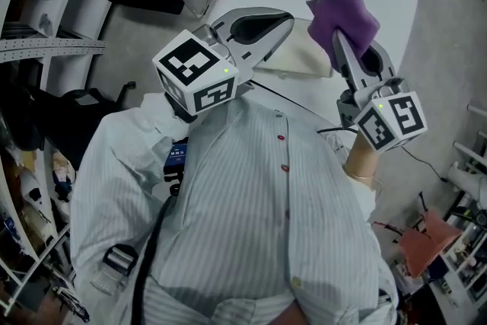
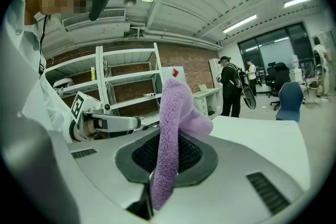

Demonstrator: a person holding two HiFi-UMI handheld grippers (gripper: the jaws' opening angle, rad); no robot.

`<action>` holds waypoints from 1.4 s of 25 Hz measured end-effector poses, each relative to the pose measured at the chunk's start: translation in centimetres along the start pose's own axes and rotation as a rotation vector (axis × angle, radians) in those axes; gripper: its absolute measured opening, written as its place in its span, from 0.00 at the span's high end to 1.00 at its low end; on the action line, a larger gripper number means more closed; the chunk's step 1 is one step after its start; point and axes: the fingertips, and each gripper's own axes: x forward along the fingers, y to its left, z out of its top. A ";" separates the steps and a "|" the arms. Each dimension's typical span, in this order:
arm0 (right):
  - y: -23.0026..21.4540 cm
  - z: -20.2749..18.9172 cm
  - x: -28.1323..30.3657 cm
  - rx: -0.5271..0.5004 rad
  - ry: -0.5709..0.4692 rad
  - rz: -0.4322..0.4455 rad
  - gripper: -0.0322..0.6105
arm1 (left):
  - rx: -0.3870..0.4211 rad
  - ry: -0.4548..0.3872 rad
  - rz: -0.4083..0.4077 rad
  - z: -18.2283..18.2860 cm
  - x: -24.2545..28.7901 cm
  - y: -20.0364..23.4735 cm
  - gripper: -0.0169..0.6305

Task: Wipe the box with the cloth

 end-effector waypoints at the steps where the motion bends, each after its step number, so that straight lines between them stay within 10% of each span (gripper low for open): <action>1: -0.1 0.0 -0.1 0.001 -0.002 0.000 0.89 | -0.001 0.000 0.002 0.0 0.0 0.0 0.96; 35: 0.9 -1.5 1.1 0.012 0.044 0.039 0.89 | 0.011 0.040 0.011 -1.5 0.0 0.3 0.96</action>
